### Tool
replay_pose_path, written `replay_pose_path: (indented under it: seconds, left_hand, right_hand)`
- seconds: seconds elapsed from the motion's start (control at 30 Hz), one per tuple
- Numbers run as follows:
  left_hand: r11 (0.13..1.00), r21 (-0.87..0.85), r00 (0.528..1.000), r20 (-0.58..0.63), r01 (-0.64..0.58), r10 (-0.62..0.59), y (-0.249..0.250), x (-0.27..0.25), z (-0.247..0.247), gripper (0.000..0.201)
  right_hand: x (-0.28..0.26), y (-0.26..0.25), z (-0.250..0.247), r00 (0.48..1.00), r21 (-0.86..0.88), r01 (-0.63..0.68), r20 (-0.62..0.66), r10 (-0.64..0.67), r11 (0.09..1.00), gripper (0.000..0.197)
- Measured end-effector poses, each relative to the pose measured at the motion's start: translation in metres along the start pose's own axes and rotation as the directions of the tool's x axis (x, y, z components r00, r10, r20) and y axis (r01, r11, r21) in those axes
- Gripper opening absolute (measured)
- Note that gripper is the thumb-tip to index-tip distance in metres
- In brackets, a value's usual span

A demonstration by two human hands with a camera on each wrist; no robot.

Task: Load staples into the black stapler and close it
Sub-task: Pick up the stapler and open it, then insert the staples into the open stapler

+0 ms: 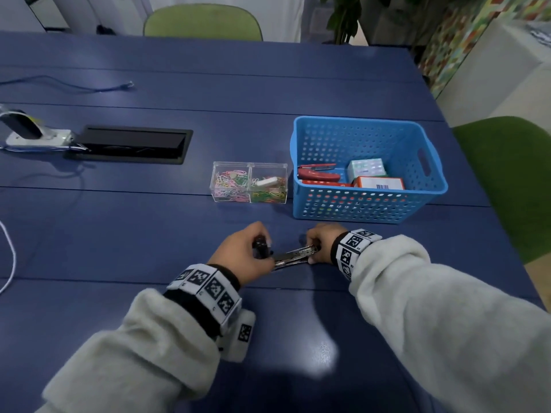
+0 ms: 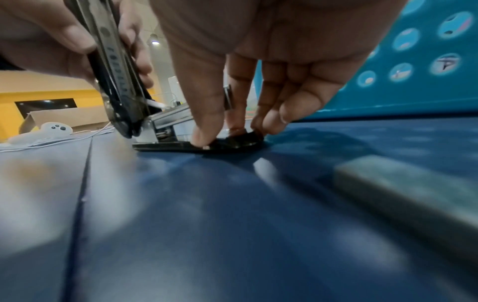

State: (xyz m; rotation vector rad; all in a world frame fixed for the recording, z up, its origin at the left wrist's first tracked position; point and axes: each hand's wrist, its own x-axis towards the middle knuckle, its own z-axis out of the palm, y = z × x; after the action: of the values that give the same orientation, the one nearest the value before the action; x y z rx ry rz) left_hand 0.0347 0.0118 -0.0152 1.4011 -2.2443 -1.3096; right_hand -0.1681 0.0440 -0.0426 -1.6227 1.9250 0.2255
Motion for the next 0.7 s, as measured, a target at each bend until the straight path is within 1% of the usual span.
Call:
replay_pose_path:
  seconds: [0.1,0.2,0.27,0.37,0.47,0.53,0.57,0.67,0.7]
  left_hand:
    - [1.0,-0.022,0.999,-0.035,0.021,-0.022,-0.018,-0.006,-0.013,0.025]
    - [0.999,-0.032,0.998,-0.05,0.04,-0.042,-0.034,-0.006,-0.021,0.031]
    - [0.998,-0.017,0.996,-0.062,0.065,-0.066,-0.043,-0.005,-0.026,0.029]
    - [0.99,0.094,0.994,-0.034,0.102,-0.1,-0.05,-0.002,-0.033,0.023]
    - [0.948,0.278,0.986,0.018,0.155,-0.167,-0.049,0.003,-0.033,0.022]
    - [0.919,0.365,0.981,0.067,0.147,-0.183,-0.047,0.006,-0.029,0.018]
    - [0.915,0.383,0.979,0.103,0.122,-0.174,-0.046,0.007,-0.025,0.019]
    - [0.922,0.386,0.97,0.217,0.015,-0.106,-0.043,0.01,-0.013,0.05]
    - [0.923,0.384,0.966,0.243,-0.017,-0.083,-0.042,0.01,-0.009,0.056]
  right_hand:
    - [-0.003,0.0,0.003,1.0,-0.001,-0.027,-0.009,0.027,1.0,0.03]
    - [-0.005,0.0,0.006,0.999,0.01,-0.038,-0.017,0.038,0.999,0.032]
    - [-0.006,0.001,0.007,0.999,0.006,-0.047,-0.009,0.047,0.999,0.033]
    - [-0.006,0.002,0.007,0.999,0.012,-0.052,-0.012,0.052,0.999,0.033]
    - [-0.008,0.002,0.008,0.999,0.017,-0.051,-0.018,0.051,0.999,0.032]
    - [-0.009,0.001,0.008,0.998,0.018,-0.054,-0.017,0.055,0.998,0.032]
    - [-0.01,0.001,0.008,0.998,0.017,-0.055,-0.018,0.055,0.998,0.032]
    - [-0.012,0.001,0.008,0.998,0.017,-0.054,-0.014,0.054,0.998,0.033]
    - [-0.012,0.0,0.008,0.998,0.018,-0.053,-0.016,0.053,0.998,0.033]
